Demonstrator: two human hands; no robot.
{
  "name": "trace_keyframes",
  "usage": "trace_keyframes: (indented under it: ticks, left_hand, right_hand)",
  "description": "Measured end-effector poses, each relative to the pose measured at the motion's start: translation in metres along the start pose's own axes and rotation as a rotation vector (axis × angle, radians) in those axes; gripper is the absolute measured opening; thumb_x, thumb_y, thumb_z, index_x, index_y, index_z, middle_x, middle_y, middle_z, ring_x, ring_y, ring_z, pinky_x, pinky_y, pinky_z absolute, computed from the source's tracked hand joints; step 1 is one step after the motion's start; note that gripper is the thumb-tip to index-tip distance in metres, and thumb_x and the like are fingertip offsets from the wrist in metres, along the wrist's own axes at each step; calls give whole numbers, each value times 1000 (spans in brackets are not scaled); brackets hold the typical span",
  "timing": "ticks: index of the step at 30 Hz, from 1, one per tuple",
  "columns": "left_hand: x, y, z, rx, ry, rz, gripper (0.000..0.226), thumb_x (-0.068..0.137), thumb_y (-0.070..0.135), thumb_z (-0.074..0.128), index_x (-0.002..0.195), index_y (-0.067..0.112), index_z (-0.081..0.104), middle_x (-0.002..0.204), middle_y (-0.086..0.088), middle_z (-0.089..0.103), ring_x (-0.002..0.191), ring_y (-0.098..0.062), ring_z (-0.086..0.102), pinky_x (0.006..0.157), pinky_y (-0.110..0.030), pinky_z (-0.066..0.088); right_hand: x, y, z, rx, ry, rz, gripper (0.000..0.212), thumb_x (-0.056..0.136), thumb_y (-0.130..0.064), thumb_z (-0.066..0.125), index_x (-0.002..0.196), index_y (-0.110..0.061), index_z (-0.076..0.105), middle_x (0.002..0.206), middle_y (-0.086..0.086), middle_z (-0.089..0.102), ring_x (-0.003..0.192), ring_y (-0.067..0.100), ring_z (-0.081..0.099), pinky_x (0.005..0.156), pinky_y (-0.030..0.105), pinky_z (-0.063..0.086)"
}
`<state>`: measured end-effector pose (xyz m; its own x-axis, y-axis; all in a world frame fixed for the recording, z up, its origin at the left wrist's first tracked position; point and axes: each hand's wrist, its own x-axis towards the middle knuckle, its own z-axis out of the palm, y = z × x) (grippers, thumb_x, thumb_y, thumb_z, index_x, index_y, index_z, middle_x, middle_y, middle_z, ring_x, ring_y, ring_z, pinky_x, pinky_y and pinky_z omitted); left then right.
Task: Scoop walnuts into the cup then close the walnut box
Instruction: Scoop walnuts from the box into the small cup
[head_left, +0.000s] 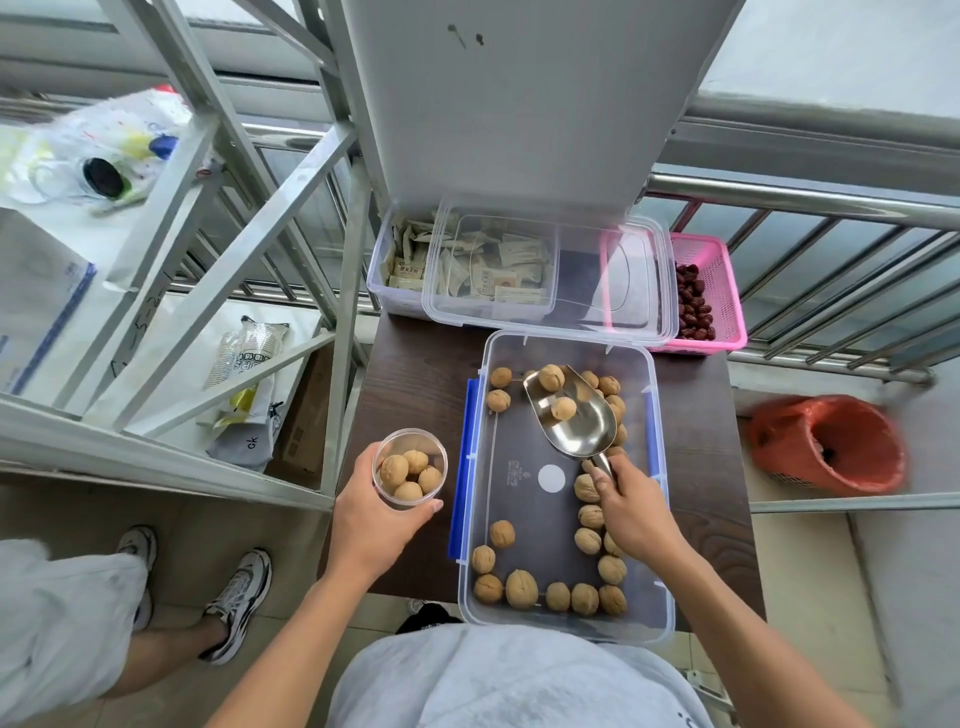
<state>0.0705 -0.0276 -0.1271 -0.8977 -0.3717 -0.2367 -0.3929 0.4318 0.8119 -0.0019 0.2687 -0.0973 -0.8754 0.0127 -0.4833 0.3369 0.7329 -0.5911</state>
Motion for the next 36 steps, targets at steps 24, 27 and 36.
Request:
trace_keyframes:
  ticks: [24, 27, 36]
  left_hand:
    - [-6, 13, -3, -13, -4, 92, 84, 59, 32, 95, 119, 63, 45, 113, 35, 61, 108, 7, 60, 90, -20, 51]
    - [-9, 12, -5, -3, -2, 93, 84, 60, 35, 94, 119, 63, 43, 112, 34, 61, 109, 4, 60, 92, -24, 52]
    - [-2, 6, -4, 5, 136, 19, 89, 55, 43, 96, 133, 37, 51, 120, 17, 62, 110, -9, 62, 92, -32, 54]
  right_hand:
    - [-79, -109, -71, -527, -370, -278, 27, 100, -30, 52, 77, -16, 56, 64, -4, 51, 59, 10, 43, 59, 31, 37]
    - [-80, -106, -77, -509, -374, -267, 28, 99, -32, 54, 76, -17, 56, 62, -4, 52, 59, 12, 45, 60, 32, 39]
    - [-47, -48, -67, -345, -236, 73, 34, 100, -31, 52, 72, -13, 57, 62, 2, 56, 57, 19, 50, 54, 33, 36]
